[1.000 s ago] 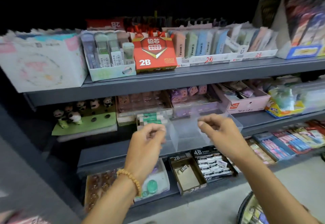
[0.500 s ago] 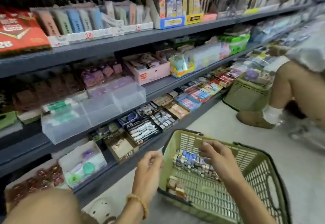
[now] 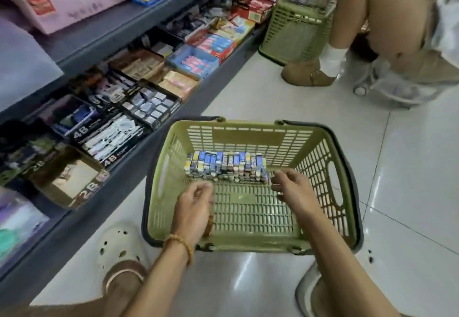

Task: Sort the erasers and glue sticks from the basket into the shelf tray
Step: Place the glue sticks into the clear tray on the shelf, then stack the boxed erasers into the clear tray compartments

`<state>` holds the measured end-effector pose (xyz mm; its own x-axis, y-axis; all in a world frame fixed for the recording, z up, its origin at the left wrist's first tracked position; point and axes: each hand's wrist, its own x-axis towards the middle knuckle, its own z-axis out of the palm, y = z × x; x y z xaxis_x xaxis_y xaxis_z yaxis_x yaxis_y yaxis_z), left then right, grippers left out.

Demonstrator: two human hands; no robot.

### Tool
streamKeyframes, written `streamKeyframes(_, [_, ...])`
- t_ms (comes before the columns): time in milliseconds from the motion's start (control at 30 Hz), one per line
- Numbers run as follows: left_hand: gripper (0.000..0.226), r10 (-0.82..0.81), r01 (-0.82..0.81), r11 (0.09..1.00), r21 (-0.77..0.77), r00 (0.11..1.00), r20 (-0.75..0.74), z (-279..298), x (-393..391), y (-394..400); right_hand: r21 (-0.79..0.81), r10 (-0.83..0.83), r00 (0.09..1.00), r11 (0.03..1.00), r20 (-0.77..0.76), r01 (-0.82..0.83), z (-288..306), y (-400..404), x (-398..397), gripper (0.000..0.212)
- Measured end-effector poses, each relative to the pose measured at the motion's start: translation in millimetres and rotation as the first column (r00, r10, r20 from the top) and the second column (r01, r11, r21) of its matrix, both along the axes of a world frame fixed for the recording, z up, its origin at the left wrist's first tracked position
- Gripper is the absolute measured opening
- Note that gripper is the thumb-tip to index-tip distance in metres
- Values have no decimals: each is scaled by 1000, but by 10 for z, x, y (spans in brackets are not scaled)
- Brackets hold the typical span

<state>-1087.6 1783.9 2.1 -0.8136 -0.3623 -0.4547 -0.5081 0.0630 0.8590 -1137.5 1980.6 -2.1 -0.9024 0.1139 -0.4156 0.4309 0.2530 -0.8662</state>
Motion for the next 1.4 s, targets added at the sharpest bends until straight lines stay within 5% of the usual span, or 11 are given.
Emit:
streamKeyframes(333, [10,-1,13,995,-100,992,126,-588,-645,-42,85,-86,982,994,169,73,-826,-4,-846,17])
streamKeyframes(467, [10,-43,66,992,-110,980,194,-739,-747,7,99,-46,937,995,346,13,-1077,-146,-1169,86])
streamKeyframes(700, [8,-59,84,992,-99,971,233,-960,-812,17,194,-103,898,981,427,20,-1488,-191,-1381,70])
streamKeyframes(867, [8,-99,127,986,-106,966,238,-1021,-871,80,224,-92,888,974,450,-13,-1617,-262,-1363,139])
streamKeyframes(1033, [7,-168,208,967,-145,954,250,-1084,-883,138,128,-167,894,984,415,125,-1620,-112,-1329,70])
streamKeyframes(1167, [10,-221,256,956,-145,950,222,-1114,-1037,259,200,-167,902,975,397,93,-1699,-74,-1319,96])
streamKeyframes(1400, [6,-239,259,963,-78,949,204,-1129,-1141,379,229,-252,901,957,354,178,-1777,73,-1300,85])
